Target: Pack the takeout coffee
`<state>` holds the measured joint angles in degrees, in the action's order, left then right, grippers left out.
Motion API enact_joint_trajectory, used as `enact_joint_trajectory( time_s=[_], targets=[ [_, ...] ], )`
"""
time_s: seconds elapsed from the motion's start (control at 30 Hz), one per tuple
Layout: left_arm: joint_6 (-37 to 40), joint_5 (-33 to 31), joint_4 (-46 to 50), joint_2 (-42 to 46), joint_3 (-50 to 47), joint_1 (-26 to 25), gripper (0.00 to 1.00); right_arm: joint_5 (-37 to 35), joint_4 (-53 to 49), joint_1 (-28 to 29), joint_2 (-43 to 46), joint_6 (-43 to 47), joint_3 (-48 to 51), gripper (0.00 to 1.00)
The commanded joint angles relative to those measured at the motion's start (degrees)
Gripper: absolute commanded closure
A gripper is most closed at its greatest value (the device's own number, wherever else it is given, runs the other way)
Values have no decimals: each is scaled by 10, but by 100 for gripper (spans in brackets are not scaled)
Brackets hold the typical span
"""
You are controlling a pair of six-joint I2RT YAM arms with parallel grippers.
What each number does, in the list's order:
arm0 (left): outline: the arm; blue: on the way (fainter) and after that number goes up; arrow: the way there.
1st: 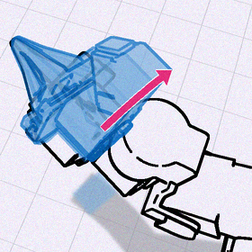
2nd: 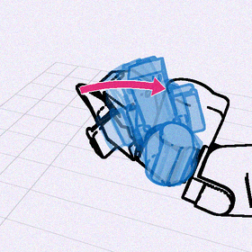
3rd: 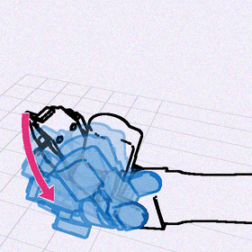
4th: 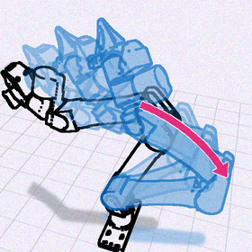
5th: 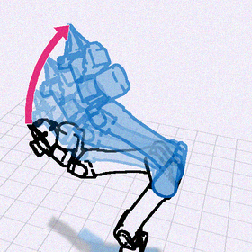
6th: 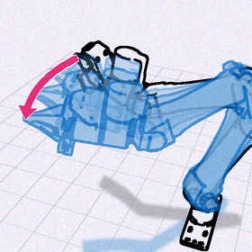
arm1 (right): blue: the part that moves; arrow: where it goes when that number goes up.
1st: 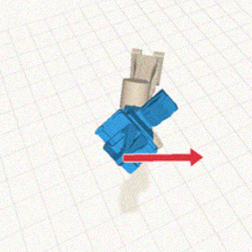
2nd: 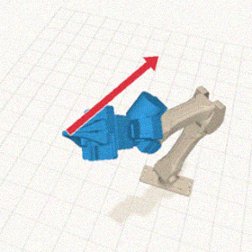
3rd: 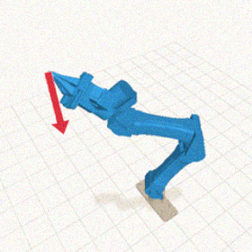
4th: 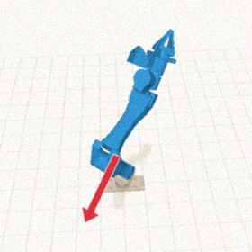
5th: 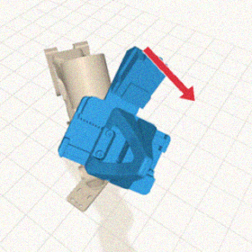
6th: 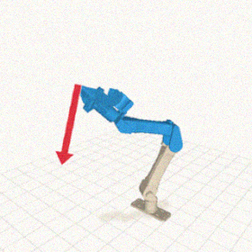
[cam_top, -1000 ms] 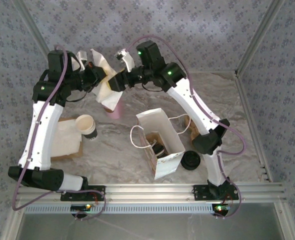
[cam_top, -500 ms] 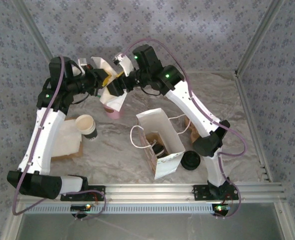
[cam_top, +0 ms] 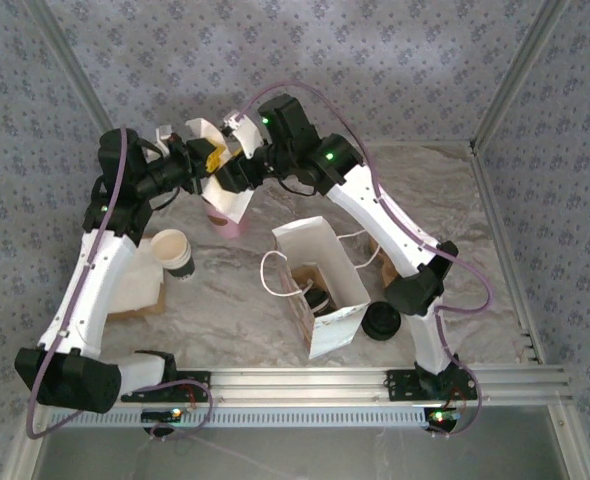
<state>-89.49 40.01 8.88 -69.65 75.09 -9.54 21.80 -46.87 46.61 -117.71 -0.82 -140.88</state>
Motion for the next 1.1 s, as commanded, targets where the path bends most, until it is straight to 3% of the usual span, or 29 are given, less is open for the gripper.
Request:
enact_joint_trajectory(
  time_s=[0.0, 0.13, 0.3, 0.43, 0.73, 1.07],
  targets=[
    [-91, 29, -52, 32, -2, -3, 100, -10, 20, 6, 23, -1, 3, 67],
    [-91, 25, -55, 38, -4, -5, 81, -25, 25, 13, 38, -2, 12, 84],
    [-23, -3, 9, 53, 18, 6, 34, -55, 15, 15, 71, -18, 22, 95],
    [109, -64, 162, 75, 94, 26, 1, -93, -30, 17, 104, -30, 31, 98],
    [260, -146, 310, 95, 164, 29, 1, -214, -108, 51, 208, -43, 106, 100],
    [308, -178, 344, 105, 129, 33, 1, -394, -175, 126, 310, -71, 247, 100]
  ],
)
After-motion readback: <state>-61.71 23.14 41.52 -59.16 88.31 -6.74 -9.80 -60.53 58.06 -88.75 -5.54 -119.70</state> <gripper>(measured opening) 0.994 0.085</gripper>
